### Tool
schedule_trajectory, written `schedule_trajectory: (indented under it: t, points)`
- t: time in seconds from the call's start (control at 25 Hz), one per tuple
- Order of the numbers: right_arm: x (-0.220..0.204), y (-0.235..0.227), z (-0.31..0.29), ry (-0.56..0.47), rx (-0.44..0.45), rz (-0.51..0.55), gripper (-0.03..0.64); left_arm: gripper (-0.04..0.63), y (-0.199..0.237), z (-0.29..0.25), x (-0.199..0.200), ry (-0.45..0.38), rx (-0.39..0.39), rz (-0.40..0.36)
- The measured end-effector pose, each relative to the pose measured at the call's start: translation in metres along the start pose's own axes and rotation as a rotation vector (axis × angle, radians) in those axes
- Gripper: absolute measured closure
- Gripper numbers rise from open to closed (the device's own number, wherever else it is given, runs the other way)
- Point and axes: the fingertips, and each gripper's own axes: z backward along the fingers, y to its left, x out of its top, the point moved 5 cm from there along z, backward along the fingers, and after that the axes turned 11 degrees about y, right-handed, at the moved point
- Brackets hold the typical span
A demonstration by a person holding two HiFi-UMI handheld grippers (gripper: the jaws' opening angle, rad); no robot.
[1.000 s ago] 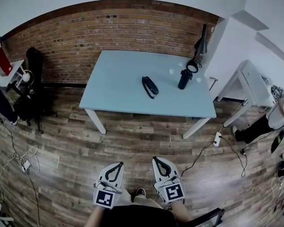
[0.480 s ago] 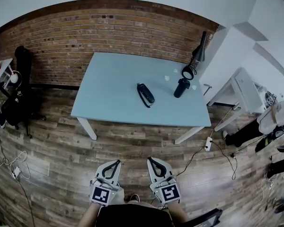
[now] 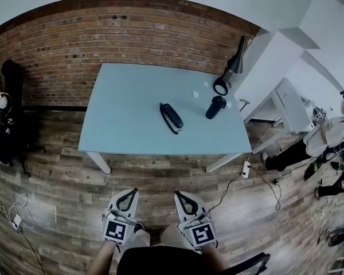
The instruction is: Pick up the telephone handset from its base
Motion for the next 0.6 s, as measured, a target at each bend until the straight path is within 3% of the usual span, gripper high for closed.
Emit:
schedule_trajectory:
  t: [0.24, 0.36, 0.6]
  points:
    - [-0.01, -0.044, -0.024, -0.012, -0.004, -0.044, 0.618, 0.581, 0.003, -0.046, 0.003, 0.061, -0.01, 0.001]
    - [-0.013, -0.079, -0.044, -0.058, -0.003, -0.041, 0.618, 0.581, 0.0, -0.077, 0.016, 0.067, -0.008, -0.003]
    - [-0.013, -0.147, -0.069, -0.041, 0.05, -0.12, 0.618, 0.581, -0.008, -0.139, 0.049, 0.098, 0.014, -0.007]
